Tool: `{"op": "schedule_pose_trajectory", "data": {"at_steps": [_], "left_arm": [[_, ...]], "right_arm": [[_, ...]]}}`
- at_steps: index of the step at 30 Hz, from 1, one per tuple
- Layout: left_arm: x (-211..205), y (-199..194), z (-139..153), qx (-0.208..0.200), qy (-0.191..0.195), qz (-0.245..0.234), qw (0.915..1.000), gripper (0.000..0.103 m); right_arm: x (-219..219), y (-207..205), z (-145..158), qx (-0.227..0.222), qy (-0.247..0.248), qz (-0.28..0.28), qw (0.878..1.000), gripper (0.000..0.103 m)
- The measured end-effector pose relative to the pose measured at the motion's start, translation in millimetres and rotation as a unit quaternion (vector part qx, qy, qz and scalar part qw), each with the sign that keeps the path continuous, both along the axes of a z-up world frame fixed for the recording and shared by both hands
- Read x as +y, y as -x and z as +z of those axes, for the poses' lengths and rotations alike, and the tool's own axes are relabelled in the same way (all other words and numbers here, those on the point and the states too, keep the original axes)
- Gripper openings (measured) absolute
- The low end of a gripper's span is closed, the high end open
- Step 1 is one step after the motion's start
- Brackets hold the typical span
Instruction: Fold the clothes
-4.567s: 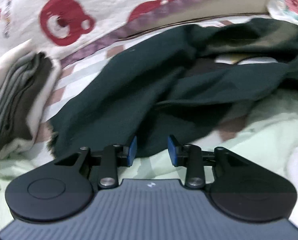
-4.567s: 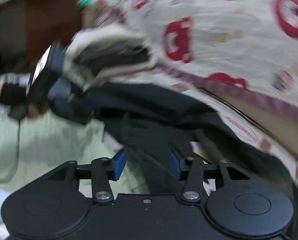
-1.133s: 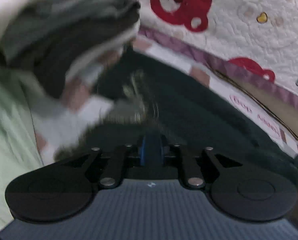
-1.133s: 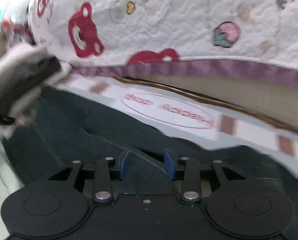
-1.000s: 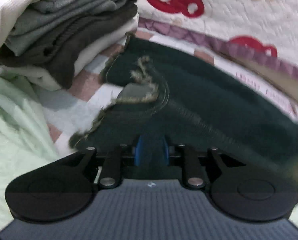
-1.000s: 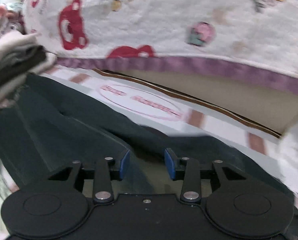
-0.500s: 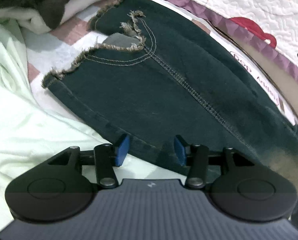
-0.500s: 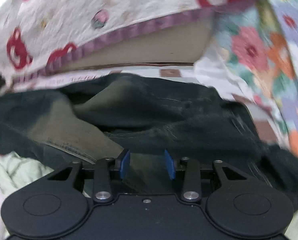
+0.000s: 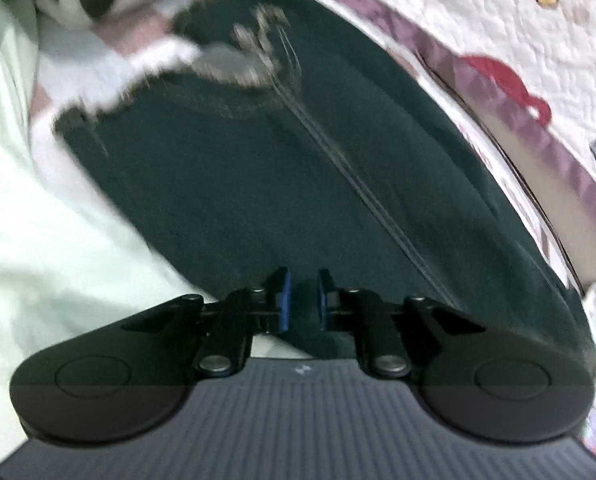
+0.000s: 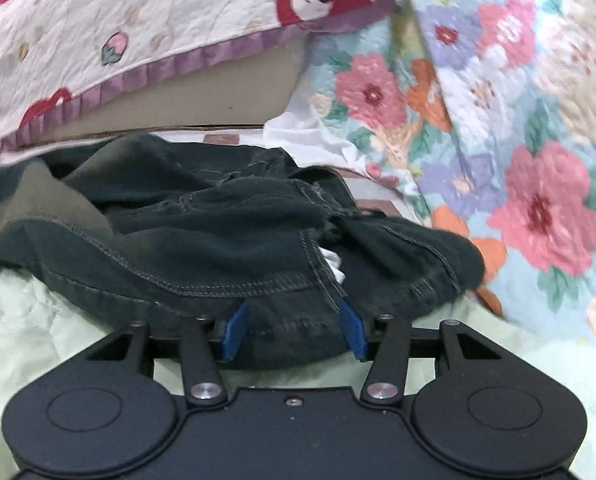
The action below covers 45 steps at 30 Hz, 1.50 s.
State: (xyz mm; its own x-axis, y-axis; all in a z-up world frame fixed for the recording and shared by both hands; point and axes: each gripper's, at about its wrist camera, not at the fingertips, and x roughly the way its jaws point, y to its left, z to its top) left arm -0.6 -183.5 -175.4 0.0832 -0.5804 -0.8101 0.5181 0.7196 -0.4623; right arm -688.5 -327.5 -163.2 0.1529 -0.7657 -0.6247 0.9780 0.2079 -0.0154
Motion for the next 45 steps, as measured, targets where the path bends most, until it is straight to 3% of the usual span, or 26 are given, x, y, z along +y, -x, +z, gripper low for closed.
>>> {"op": "schedule_pose_trajectory", "data": {"at_steps": [3,5,8,13,14,17,20,24,26,29,31,37,43,45], "left_arm": [[-6.8,26.1,4.8,-0.007,-0.011,-0.041,0.9991,0.017],[-19.0,49.8,9.7,-0.052,-0.039,-0.082,0.9945,0.019],[-36.7,85.1,17.4,-0.148,-0.071,-0.157,0.9738,0.031],[-47.6,115.7,17.5,-0.209,-0.079,-0.22,0.9495,0.033],[-49.5,120.8,17.3,-0.219,-0.08,-0.231,0.9448,0.035],[-48.9,123.9,14.8,-0.222,-0.074,-0.239,0.9425,0.039],[-47.8,128.9,14.3,-0.234,-0.074,-0.25,0.9366,0.041],[-48.9,139.8,13.0,-0.269,-0.085,-0.295,0.9128,0.043],[-48.4,144.6,14.0,-0.272,-0.083,-0.317,0.9049,0.046],[-47.0,150.8,11.8,-0.274,-0.087,-0.346,0.8933,0.05],[-48.7,155.2,12.9,-0.287,-0.093,-0.356,0.8844,0.05],[-58.0,155.6,10.1,-0.282,-0.102,-0.348,0.8884,0.051],[-59.6,155.2,9.9,-0.293,-0.105,-0.355,0.8816,0.059],[-60.5,156.2,11.6,-0.285,-0.101,-0.367,0.8796,0.053]], "right_arm": [[-3.3,15.8,-3.7,-0.074,-0.033,-0.017,0.997,0.056],[-6.6,26.4,-8.4,-0.128,-0.057,-0.035,0.989,0.056],[-8.9,34.8,-16.8,-0.197,-0.086,-0.061,0.975,0.056],[-2.9,35.6,-23.1,-0.275,-0.139,-0.079,0.948,0.056],[-1.1,34.9,-24.9,-0.288,-0.149,-0.075,0.943,0.056],[3.1,28.5,-44.5,-0.345,-0.191,-0.063,0.917,0.056],[7.3,12.6,-59.9,-0.384,-0.186,-0.04,0.903,0.057],[-2.6,-10.7,-65.6,-0.379,-0.146,-0.047,0.912,0.065],[-12.7,-23.4,-58.5,-0.351,-0.13,-0.043,0.926,0.065],[-25.6,-39.9,-35.7,-0.295,-0.078,0.013,0.952,0.026],[-33.2,-45.6,-20.3,-0.276,-0.049,0.039,0.959,0.023],[-57.3,-51.1,5.5,-0.272,-0.012,0.063,0.96,0.022],[-83.3,-52.3,10.7,-0.279,-0.017,0.069,0.958,0.022],[-94.8,-55.9,14.0,-0.276,-0.02,0.071,0.958,0.022]]}}
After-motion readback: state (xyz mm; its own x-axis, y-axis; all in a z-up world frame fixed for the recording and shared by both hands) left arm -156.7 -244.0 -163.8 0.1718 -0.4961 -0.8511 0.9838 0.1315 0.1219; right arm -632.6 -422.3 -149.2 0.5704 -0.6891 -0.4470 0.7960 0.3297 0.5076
